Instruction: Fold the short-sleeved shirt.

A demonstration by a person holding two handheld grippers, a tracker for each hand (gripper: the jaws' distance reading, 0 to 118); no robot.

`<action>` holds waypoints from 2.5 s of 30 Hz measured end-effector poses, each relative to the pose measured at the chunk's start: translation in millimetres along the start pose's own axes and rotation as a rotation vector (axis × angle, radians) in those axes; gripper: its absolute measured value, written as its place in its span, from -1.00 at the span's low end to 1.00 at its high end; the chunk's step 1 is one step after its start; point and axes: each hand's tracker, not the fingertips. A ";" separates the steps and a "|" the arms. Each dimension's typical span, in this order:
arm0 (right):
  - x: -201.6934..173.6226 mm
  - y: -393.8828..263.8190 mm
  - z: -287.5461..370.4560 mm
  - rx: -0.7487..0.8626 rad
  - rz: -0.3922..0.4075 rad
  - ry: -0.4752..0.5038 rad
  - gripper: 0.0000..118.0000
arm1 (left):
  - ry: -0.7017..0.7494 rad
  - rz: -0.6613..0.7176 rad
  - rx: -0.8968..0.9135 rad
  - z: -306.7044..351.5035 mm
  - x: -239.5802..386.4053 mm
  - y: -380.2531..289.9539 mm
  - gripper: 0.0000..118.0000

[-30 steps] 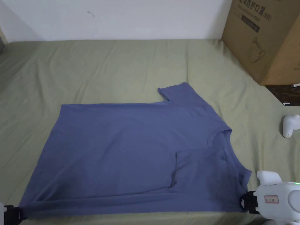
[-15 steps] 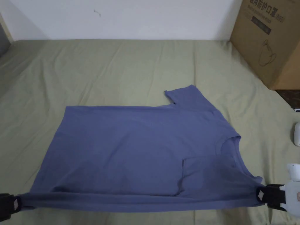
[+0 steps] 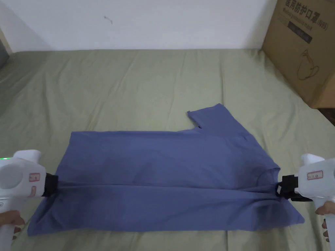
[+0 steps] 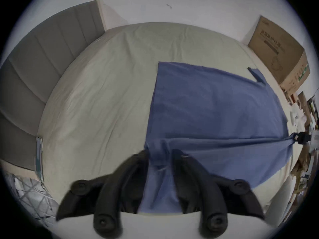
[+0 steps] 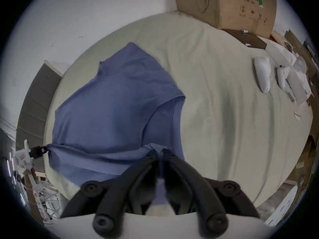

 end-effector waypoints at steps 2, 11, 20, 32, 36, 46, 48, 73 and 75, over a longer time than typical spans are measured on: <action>-8.7 -2.4 8.2 0.029 0.045 -0.053 -0.39 | 0.028 0.000 -0.016 -0.7 -6.3 0.5 -0.20; -5.3 -13.0 55.6 0.139 0.090 -0.041 0.08 | -0.041 0.137 0.067 58.7 -38.5 -26.6 0.19; -2.9 -85.9 55.6 0.134 0.073 -0.043 -1.00 | -0.105 0.198 0.007 56.7 -46.7 -104.1 -1.00; -13.1 -98.0 53.4 0.112 0.057 -0.026 -1.00 | -0.067 0.201 -0.042 0.4 -34.8 -105.6 0.04; -12.0 -103.0 48.9 0.105 0.039 -0.044 -1.00 | -0.044 0.208 0.018 7.3 -28.5 -107.4 -0.69; 5.0 -74.1 33.7 0.165 -0.064 -0.088 0.13 | -0.089 0.184 0.007 22.3 -29.7 -98.7 -0.91; 13.0 -68.2 10.9 0.105 -0.135 -0.081 0.12 | -0.089 0.172 0.008 21.5 -32.9 -95.7 -0.91; 29.0 -114.8 78.1 0.084 -0.045 -0.033 -0.88 | -0.094 0.048 -0.054 82.0 -29.2 -146.2 -0.92; 31.9 -129.4 74.1 0.025 -0.002 -0.047 -0.88 | -0.103 0.084 -0.087 76.2 -31.4 -165.0 -0.92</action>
